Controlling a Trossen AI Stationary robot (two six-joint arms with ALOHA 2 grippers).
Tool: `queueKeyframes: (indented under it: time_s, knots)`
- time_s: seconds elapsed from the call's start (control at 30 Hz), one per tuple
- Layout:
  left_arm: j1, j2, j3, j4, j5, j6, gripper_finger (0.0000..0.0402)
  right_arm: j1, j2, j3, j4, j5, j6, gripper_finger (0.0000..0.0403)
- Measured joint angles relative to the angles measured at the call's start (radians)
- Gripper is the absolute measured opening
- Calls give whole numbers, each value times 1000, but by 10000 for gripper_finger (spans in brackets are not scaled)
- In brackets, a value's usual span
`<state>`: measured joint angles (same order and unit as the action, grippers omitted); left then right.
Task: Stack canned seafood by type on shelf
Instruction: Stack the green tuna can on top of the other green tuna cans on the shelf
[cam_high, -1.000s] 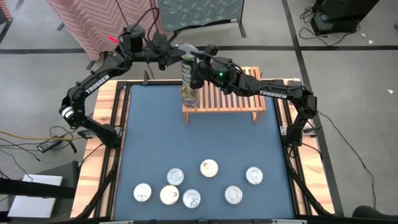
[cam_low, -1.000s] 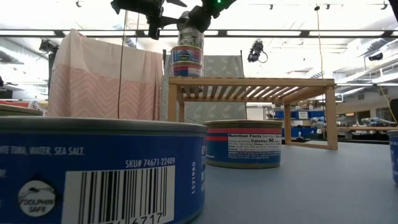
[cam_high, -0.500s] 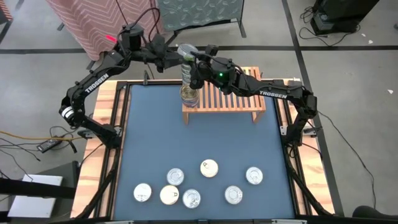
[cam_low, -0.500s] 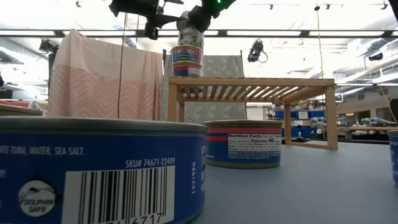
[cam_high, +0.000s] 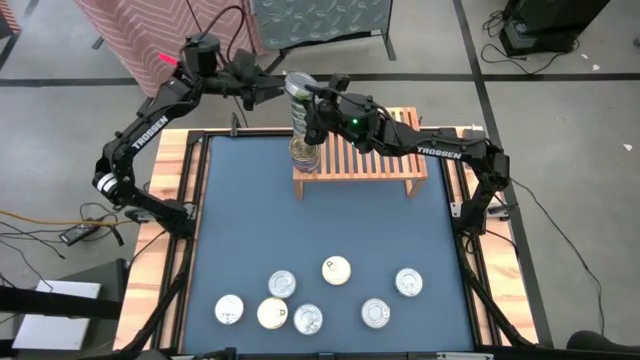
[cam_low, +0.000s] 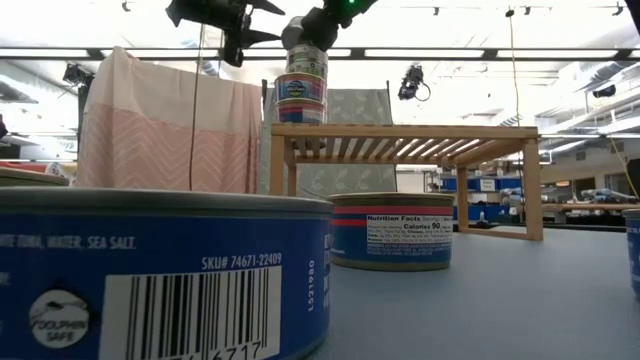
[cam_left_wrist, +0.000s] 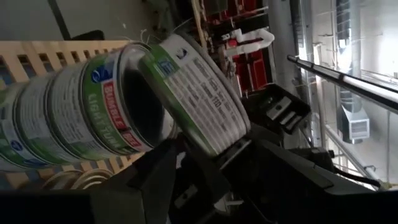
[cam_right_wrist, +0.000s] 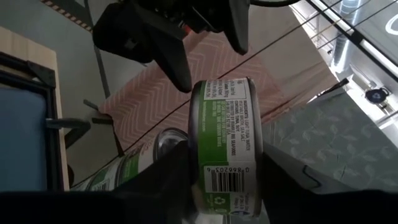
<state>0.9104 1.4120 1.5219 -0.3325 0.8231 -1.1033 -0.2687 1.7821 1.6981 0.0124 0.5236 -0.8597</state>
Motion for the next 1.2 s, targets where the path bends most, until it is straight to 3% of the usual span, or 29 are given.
queueKeyframes:
  time_s: [0.63, 1.2]
  knots:
    - [0, 0, 0, 1, -3, 4, 223, 8, 0, 65, -94, -2, 77, 257]
    - [0, 0, 0, 0, -12, 26, 223, 26, -8, 68, -147, -22, 101, 270]
